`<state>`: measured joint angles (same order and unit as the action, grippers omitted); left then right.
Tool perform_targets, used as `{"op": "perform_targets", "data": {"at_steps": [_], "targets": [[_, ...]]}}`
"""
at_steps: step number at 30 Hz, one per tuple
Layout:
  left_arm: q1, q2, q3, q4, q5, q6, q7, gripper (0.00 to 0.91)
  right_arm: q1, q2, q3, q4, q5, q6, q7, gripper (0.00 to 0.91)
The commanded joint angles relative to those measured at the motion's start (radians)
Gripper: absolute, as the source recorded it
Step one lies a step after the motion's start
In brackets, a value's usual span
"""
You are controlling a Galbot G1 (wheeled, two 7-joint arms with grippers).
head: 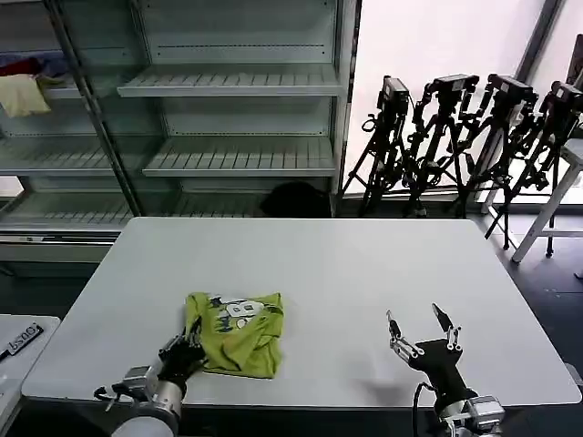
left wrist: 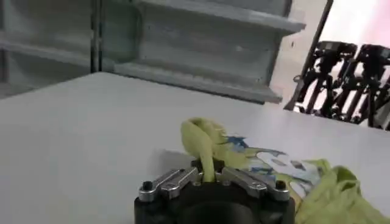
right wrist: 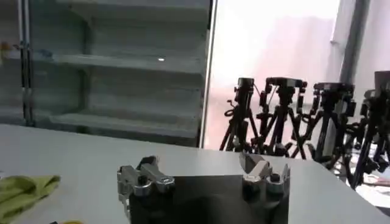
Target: Fold and organize the clothes.
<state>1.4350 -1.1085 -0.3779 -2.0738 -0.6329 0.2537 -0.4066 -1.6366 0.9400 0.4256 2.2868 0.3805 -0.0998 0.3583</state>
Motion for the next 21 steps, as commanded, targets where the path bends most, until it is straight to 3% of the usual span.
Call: {"op": "perform_targets", "data": {"at_steps": [1, 7, 10, 13, 15, 20, 21], "targets": [[-0.014, 0.182, -0.213, -0.028, -0.112, 0.036, -0.016, 0.0, 0.005, 0.0, -0.003, -0.003, 0.002, 0.001, 0.0, 0.907], [0.009, 0.433, -0.564, 0.004, -0.28, 0.089, 0.043, 0.0, 0.009, 0.0, -0.006, -0.012, 0.007, 0.008, -0.004, 0.907], [-0.069, 0.504, -0.602, -0.031, -0.297, 0.129, 0.081, 0.0, 0.01, 0.008, -0.013, -0.018, 0.003, 0.01, -0.003, 0.907], [-0.157, 0.499, -0.495, -0.073, -0.249, 0.156, 0.155, 0.0, 0.003, 0.01, -0.011, -0.008, -0.001, 0.01, -0.004, 0.907], [-0.172, 0.458, -0.314, -0.091, -0.145, 0.142, 0.223, 0.0, -0.003, 0.008, -0.004, -0.001, -0.001, 0.01, -0.003, 0.907], [-0.164, 0.298, 0.115, 0.055, 0.225, -0.007, 0.34, 0.0, -0.024, 0.006, 0.019, 0.004, 0.001, 0.022, -0.001, 0.907], [-0.153, 0.246, 0.218, 0.135, 0.283, -0.072, 0.361, 0.0, -0.027, 0.008, 0.019, 0.003, 0.0, 0.025, 0.001, 0.907]]}}
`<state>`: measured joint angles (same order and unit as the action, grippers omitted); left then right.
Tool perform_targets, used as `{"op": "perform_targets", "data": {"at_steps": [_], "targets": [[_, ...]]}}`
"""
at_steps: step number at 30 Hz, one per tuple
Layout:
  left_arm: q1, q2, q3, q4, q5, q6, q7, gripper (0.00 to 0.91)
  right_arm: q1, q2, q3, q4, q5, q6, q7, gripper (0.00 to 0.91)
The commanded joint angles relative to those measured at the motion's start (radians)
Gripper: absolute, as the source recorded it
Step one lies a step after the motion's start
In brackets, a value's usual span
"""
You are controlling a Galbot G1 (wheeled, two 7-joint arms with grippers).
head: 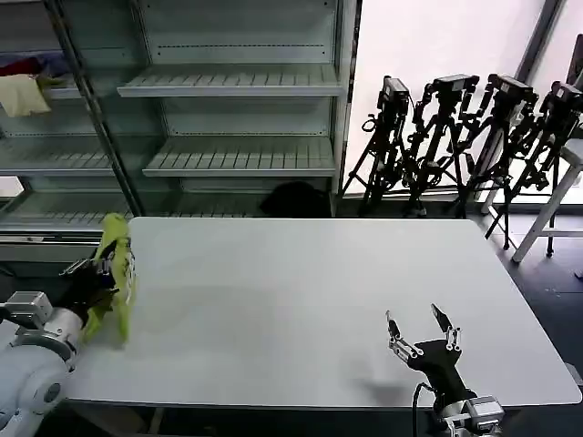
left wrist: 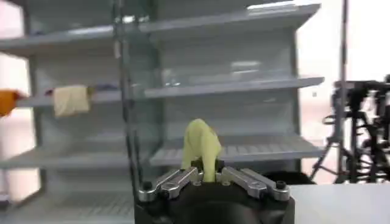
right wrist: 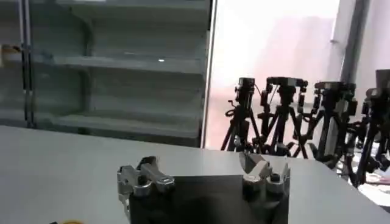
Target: Fold and organize the clothes.
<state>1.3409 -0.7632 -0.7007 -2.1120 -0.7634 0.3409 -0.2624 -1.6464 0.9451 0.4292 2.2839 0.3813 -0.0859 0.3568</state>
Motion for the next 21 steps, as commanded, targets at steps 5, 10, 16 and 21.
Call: {"op": "perform_targets", "data": {"at_steps": [5, 10, 16, 21], "targets": [[-0.032, -0.228, 0.693, 0.328, 0.557, -0.312, 0.255, 0.0, -0.014, -0.001, 0.015, 0.003, -0.001, 0.01, 0.003, 0.907], [-0.076, -0.247, 0.709, 0.204, 0.502, -0.277, 0.221, 0.0, 0.004, -0.001, 0.002, -0.009, 0.0, 0.005, 0.001, 0.907], [-0.143, -0.236, 0.701, 0.145, 0.458, -0.187, 0.1, 0.907, 0.006, 0.007, -0.008, -0.013, -0.001, 0.005, -0.002, 0.907], [-0.195, -0.23, 0.688, 0.065, 0.438, -0.085, -0.006, 0.907, 0.005, 0.01, -0.008, -0.012, -0.004, 0.001, -0.003, 0.907]]}}
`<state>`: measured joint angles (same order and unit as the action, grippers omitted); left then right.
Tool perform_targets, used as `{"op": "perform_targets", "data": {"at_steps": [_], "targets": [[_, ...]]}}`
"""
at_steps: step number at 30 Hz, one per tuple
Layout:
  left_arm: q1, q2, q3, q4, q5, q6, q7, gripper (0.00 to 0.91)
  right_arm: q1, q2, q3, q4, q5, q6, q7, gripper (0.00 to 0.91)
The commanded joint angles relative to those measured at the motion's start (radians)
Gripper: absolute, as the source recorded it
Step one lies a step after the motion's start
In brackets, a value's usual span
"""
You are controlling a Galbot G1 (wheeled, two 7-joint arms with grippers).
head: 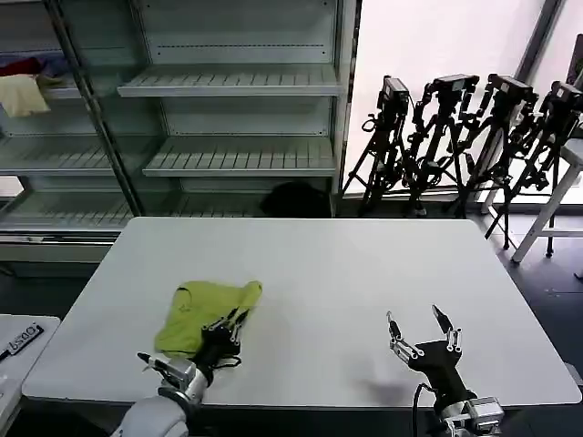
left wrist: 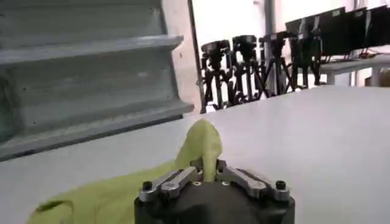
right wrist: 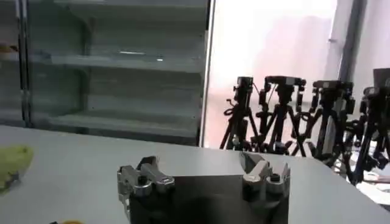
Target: Fold and organize the clothes.
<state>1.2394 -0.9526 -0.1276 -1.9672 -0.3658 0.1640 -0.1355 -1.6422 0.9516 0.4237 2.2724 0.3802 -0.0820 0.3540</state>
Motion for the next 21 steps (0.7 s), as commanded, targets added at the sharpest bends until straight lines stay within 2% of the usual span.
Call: {"op": "perform_targets", "data": {"at_steps": [1, 5, 10, 14, 17, 18, 20, 21], "targets": [[-0.107, -0.032, 0.1, -0.111, 0.035, 0.113, -0.141, 0.907, 0.001, 0.006, -0.005, 0.001, -0.006, -0.008, -0.002, 0.907], [-0.125, -0.006, 0.075, -0.213, 0.013, 0.173, -0.169, 0.907, 0.002, 0.008, -0.007, 0.006, -0.011, -0.017, -0.006, 0.907], [-0.048, 0.03, 0.041, -0.347, -0.001, 0.173, -0.175, 0.907, 0.026, 0.015, -0.02, 0.003, -0.012, -0.034, -0.011, 0.907], [0.084, 0.023, -0.018, -0.387, 0.022, 0.182, -0.178, 0.907, 0.086, 0.039, -0.075, -0.019, -0.011, -0.096, -0.069, 0.907], [0.235, 0.013, -0.124, -0.407, 0.066, 0.235, -0.176, 0.907, 0.205, 0.083, -0.178, -0.065, 0.005, -0.155, -0.083, 0.907], [0.265, 0.013, -0.162, -0.41, 0.073, 0.244, -0.171, 0.907, 0.266, 0.103, -0.216, -0.092, 0.033, -0.191, -0.105, 0.907], [0.311, 0.002, -0.234, -0.409, 0.071, 0.24, -0.155, 0.907, 0.349, 0.125, -0.266, -0.124, 0.073, -0.248, -0.126, 0.907], [0.329, -0.009, -0.282, -0.407, 0.07, 0.233, -0.146, 0.907, 0.423, 0.148, -0.327, -0.165, 0.096, -0.27, -0.124, 0.907]]}}
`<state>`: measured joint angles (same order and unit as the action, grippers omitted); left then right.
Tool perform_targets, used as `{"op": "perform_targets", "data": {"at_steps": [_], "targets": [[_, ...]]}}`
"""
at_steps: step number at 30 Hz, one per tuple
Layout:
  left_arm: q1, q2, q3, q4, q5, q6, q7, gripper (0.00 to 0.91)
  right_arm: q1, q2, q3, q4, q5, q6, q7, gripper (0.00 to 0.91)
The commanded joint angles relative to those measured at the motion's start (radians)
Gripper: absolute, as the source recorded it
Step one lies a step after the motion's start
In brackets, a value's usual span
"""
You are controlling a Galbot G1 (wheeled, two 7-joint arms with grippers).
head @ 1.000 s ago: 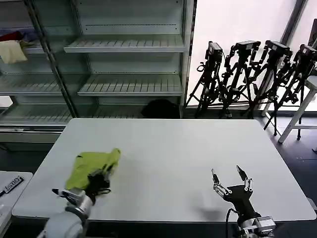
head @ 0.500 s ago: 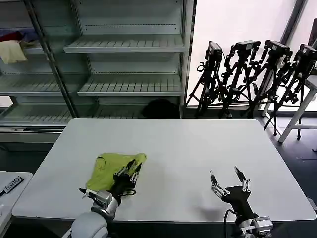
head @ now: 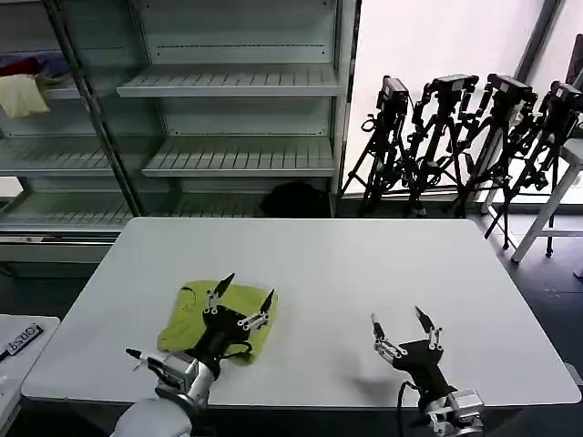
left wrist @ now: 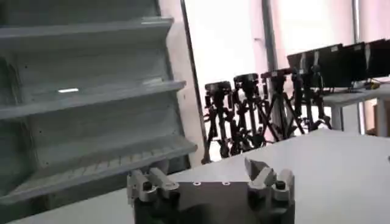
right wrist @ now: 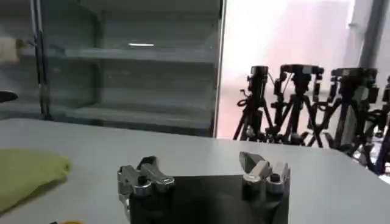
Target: Fold and organize the clothes.
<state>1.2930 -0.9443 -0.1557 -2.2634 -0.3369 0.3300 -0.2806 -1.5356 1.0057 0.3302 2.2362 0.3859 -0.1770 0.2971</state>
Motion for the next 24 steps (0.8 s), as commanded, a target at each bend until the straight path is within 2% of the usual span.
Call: {"op": "perform_targets", "data": {"at_steps": [1, 2, 4, 6, 8, 12, 17, 24], "targets": [[0.282, -0.026, -0.283, -0.113, 0.04, 0.065, -0.001, 0.907, 0.355, 0.118, -0.271, -0.165, 0.097, -0.187, -0.071, 0.907], [0.285, -0.035, -0.298, -0.114, 0.04, 0.065, 0.0, 0.907, 0.389, 0.133, -0.304, -0.176, 0.106, -0.192, -0.074, 0.907], [0.29, -0.055, -0.351, -0.121, 0.04, 0.062, 0.003, 0.907, 0.487, 0.172, -0.374, -0.245, 0.193, -0.225, -0.108, 0.907], [0.295, -0.067, -0.375, -0.127, 0.041, 0.058, 0.008, 0.907, 0.56, 0.208, -0.429, -0.288, 0.218, -0.232, -0.121, 0.907], [0.3, -0.081, -0.387, -0.132, 0.042, 0.055, 0.014, 0.907, 0.612, 0.242, -0.479, -0.32, 0.226, -0.23, -0.116, 0.907], [0.306, -0.109, -0.38, -0.136, 0.052, 0.052, 0.017, 0.907, 0.655, 0.281, -0.551, -0.367, 0.233, -0.245, -0.072, 0.907], [0.304, -0.123, -0.356, -0.129, 0.069, 0.045, 0.019, 0.907, 0.646, 0.307, -0.546, -0.381, 0.329, -0.289, -0.048, 0.907], [0.303, -0.121, -0.349, -0.121, 0.069, 0.044, 0.023, 0.907, 0.589, 0.276, -0.511, -0.37, 0.329, -0.287, -0.062, 0.907]]}}
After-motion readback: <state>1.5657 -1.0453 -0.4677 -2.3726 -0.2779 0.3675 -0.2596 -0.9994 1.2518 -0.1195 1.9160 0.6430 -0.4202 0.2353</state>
